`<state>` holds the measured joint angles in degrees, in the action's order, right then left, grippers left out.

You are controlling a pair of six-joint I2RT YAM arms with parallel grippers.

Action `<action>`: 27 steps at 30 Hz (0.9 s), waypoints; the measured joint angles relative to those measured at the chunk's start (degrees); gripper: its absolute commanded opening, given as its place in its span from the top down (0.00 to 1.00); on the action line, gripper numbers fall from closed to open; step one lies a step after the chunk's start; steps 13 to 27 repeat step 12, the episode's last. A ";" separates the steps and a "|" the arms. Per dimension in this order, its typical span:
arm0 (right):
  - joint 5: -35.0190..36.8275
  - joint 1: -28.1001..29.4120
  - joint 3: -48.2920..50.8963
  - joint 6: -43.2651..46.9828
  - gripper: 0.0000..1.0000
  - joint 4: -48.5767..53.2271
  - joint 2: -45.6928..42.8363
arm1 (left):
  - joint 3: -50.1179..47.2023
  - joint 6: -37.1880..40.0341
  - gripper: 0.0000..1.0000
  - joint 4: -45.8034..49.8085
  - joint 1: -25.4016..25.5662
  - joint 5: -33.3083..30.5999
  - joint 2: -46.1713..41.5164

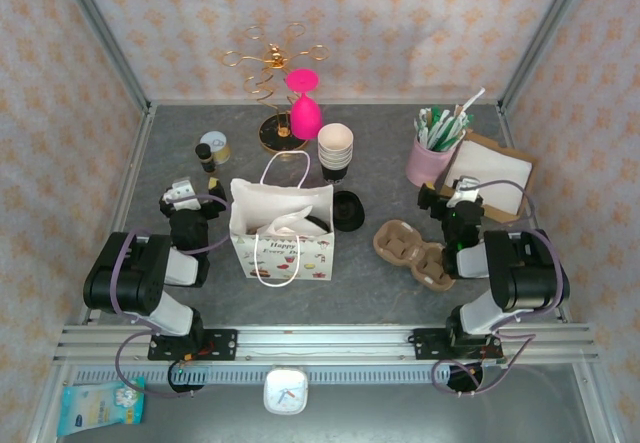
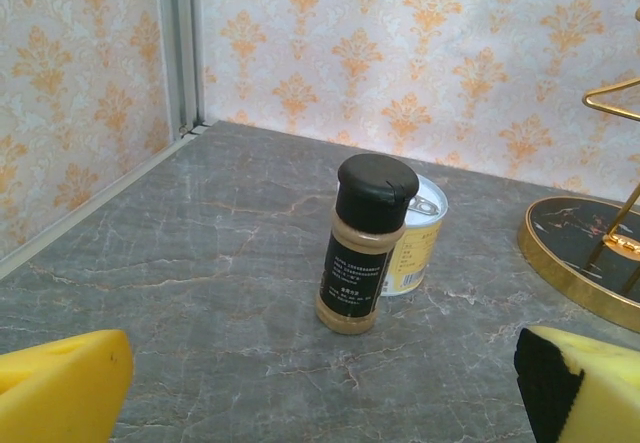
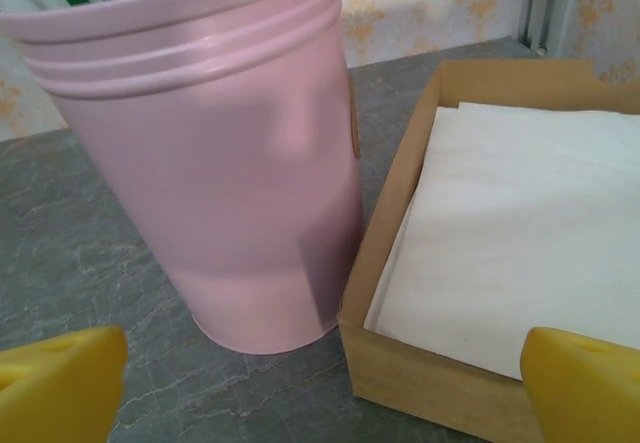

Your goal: Pack the takeout coffee

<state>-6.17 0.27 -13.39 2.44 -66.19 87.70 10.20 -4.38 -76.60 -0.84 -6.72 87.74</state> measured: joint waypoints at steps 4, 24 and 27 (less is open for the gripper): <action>0.55 0.07 -0.02 0.00 0.00 -0.83 -0.11 | 0.00 0.00 0.01 0.02 0.00 -0.15 0.00; 0.81 0.07 -0.07 -0.02 0.00 -0.92 -0.11 | 0.96 1.51 0.01 0.57 0.00 1.79 0.00; 0.81 0.07 -0.07 -0.02 0.00 -0.92 -0.11 | 0.96 1.51 0.01 0.57 0.00 1.79 0.00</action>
